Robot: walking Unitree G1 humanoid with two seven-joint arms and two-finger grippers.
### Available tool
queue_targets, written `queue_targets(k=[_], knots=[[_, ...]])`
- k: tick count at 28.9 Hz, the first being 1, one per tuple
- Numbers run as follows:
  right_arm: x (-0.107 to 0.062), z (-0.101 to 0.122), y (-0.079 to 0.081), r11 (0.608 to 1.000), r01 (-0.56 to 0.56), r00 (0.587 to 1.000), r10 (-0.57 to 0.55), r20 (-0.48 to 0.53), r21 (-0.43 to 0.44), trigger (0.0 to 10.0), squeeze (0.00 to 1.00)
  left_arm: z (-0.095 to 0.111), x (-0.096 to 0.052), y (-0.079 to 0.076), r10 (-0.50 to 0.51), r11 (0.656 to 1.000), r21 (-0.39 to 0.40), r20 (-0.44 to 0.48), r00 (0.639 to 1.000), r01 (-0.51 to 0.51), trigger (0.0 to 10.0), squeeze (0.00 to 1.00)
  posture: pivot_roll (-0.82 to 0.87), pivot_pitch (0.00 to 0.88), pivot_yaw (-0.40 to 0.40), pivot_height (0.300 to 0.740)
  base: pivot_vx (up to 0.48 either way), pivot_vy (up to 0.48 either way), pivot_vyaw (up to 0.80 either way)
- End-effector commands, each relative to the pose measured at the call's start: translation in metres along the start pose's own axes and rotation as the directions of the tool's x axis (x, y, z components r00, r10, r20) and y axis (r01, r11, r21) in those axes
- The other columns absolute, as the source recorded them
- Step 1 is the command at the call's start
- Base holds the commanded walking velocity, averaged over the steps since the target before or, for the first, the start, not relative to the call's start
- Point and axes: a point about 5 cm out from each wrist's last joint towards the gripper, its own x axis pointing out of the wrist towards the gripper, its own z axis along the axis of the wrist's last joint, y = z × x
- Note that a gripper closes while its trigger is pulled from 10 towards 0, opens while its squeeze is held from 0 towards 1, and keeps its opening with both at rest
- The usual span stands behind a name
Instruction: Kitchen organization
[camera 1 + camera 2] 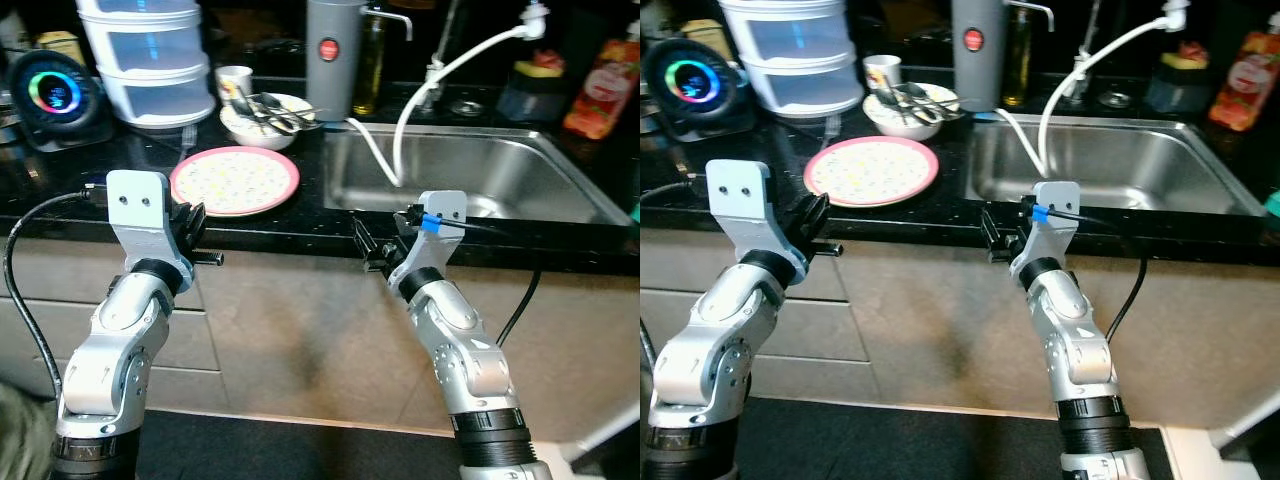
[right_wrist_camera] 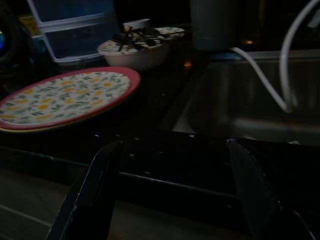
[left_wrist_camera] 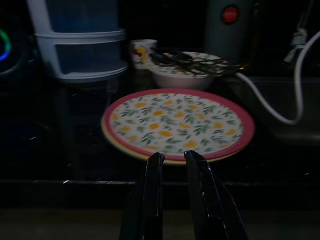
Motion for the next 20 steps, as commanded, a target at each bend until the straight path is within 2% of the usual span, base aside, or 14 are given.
queue_targets(k=[1, 9, 12, 17, 20], knots=[[-0.0019, -0.0009, -0.0030, 0.999, 0.025, 1.000, -0.025, -0.003, 0.045, 10.0, 0.00, -0.0013, -0.0017, 0.0014, 0.005, 1.000, 0.021, -0.015, 1.000, -0.004, 10.0, 0.00, 0.01, 0.122, -0.025, 0.740, 0.000, 0.000, 0.00], [-0.0022, -0.0013, -0.0020, 0.998, 0.027, 1.000, -0.027, -0.006, 0.051, 10.0, 0.00, -0.0007, -0.0011, 0.0021, 0.003, 1.000, 0.025, -0.020, 1.000, -0.002, 10.0, 0.00, 0.01, 0.125, -0.021, 0.740, 0.000, 0.000, 0.00], [-0.0019, -0.0016, -0.0021, 0.997, 0.029, 1.000, -0.028, -0.010, 0.073, 10.0, 0.00, -0.0003, -0.0009, 0.0021, 0.003, 1.000, 0.024, -0.019, 1.000, -0.003, 10.0, 0.00, 0.02, 0.125, -0.022, 0.740, 0.000, 0.000, -0.74], [-0.0010, -0.0014, -0.0024, 0.998, 0.025, 1.000, -0.024, -0.014, 0.062, 10.0, 0.00, 0.0004, -0.0015, 0.0027, 0.008, 1.000, 0.021, -0.017, 1.000, -0.008, 10.0, 0.00, 0.01, 0.125, -0.023, 0.740, 0.000, 0.000, -0.80], [-0.0011, -0.0009, -0.0014, 0.998, 0.018, 1.000, -0.018, -0.006, 0.053, 10.0, 0.00, 0.0006, -0.0017, 0.0035, 0.013, 1.000, 0.024, -0.015, 1.000, -0.012, 10.0, 0.00, 0.01, 0.126, -0.023, 0.740, 0.000, 0.000, 0.00]])
